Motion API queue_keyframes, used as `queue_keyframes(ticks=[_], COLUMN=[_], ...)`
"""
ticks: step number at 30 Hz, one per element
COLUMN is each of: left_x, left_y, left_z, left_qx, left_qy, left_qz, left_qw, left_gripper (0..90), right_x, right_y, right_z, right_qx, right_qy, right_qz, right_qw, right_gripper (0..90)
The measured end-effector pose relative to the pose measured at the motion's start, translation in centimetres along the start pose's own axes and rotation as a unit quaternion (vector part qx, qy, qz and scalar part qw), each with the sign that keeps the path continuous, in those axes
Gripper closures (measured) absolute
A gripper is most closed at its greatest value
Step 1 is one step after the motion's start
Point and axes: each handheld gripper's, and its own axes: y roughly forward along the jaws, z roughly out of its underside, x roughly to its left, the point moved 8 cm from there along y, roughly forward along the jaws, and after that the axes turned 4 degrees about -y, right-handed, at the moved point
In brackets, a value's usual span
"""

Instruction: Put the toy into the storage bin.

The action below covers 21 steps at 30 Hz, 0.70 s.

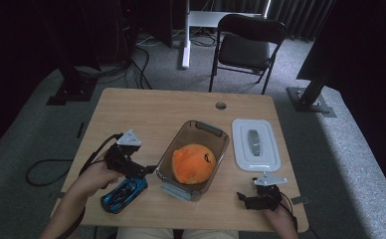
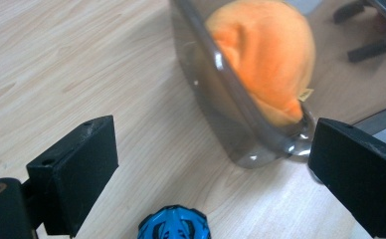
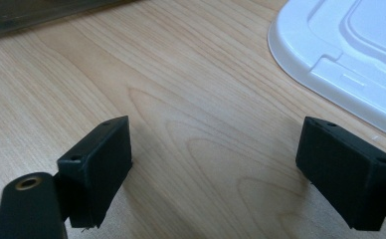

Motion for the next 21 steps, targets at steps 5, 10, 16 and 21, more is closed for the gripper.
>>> queue_keyframes(ticks=[5, 10, 16, 21], left_x=[1.0, 1.8, 1.9, 2.2], left_y=[-0.1, 0.0, 0.6, 0.8], left_z=[1.6, 4.0, 7.9, 9.8], left_qx=[-0.024, -0.015, 0.055, 0.074], left_qy=[0.023, -0.007, -0.015, -0.047], left_qz=[-0.018, -0.038, -0.043, -0.045], left_qw=[0.9993, 0.9991, 0.9974, 0.9951], left_gripper=[20.9, 19.8, 11.9, 10.0], right_x=[0.0, 0.0, 0.0, 0.0], right_y=[0.0, 0.0, 0.0, 0.0], right_z=[0.0, 0.0, 0.0, 0.0], right_qx=[0.001, 0.001, 0.002, 0.002], right_qy=[0.002, 0.0, -0.002, -0.003], right_qz=[0.001, 0.002, 0.003, 0.004], right_qw=[1.0, 1.0, 1.0, 1.0], right_gripper=[13.9, 13.9, 13.8, 13.3])
